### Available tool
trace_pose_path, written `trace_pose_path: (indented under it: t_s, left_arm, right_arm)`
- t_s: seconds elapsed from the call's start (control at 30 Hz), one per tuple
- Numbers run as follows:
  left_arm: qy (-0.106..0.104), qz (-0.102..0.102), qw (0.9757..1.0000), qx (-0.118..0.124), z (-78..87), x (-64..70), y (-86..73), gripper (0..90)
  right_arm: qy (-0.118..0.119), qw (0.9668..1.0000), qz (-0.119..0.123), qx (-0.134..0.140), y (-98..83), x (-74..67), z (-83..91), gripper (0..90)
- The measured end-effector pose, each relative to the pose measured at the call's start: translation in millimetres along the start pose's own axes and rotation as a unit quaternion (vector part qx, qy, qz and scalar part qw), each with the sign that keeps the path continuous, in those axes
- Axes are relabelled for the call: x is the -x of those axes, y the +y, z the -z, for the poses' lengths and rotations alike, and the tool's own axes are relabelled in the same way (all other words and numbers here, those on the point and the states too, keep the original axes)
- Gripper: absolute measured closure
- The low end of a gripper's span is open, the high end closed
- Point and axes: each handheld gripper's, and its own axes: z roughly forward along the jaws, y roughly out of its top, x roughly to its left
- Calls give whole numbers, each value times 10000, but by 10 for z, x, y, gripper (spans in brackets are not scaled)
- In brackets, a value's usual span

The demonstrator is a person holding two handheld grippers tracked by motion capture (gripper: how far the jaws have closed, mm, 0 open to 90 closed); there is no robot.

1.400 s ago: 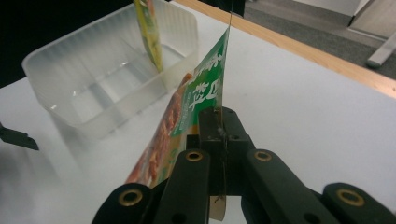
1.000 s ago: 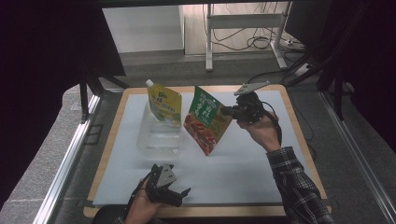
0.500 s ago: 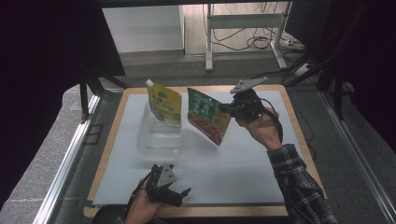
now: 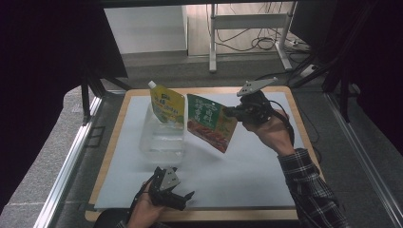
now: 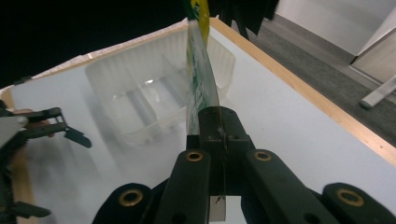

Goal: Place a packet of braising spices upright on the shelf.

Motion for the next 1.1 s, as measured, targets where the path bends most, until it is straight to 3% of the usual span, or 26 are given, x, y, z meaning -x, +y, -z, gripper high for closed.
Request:
trace_pose_path:
  t_s: [0.4, 1.1]
  left_arm:
    - [-8, 29, 10000, 30, 14, -16, 6, 14]
    - [-35, 11, 10000, 53, 26, -18, 7, 14]
  right_arm:
    - [213, 9996, 108, 114, 266, -115, 17, 894]
    - [542, 9978, 342, 189, 803, -293, -532, 894]
